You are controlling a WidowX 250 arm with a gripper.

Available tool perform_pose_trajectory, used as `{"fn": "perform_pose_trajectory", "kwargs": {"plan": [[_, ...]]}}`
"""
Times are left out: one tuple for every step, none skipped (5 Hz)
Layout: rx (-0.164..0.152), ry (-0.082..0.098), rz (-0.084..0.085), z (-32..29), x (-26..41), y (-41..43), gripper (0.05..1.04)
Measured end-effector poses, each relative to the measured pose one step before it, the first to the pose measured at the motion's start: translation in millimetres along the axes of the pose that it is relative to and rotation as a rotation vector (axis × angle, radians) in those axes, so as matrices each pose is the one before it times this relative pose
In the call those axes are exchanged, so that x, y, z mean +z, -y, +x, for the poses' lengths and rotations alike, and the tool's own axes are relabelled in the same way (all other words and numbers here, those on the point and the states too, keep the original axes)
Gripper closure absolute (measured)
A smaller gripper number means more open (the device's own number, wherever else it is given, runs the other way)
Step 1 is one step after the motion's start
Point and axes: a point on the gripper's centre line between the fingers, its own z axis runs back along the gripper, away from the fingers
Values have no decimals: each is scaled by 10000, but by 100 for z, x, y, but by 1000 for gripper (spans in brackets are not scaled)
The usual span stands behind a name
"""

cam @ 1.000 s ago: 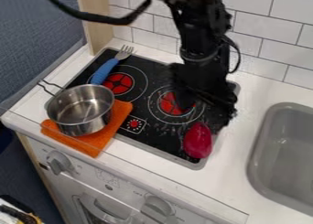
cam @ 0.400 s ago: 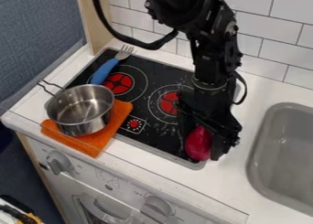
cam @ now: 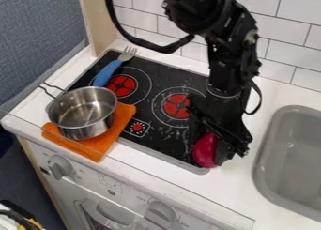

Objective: Put the red object next to the blue fork

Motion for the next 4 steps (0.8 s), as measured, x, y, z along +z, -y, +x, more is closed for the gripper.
{"fn": "perform_pose_trajectory", "kwargs": {"plan": [[-429,847,506,498,2037,-599,348],[1490,486,112,68,1953,-4683,348],[1851,242,36,317,480,-5816,348],[1227,-231,-50,259,-1067,-4054,348]]}}
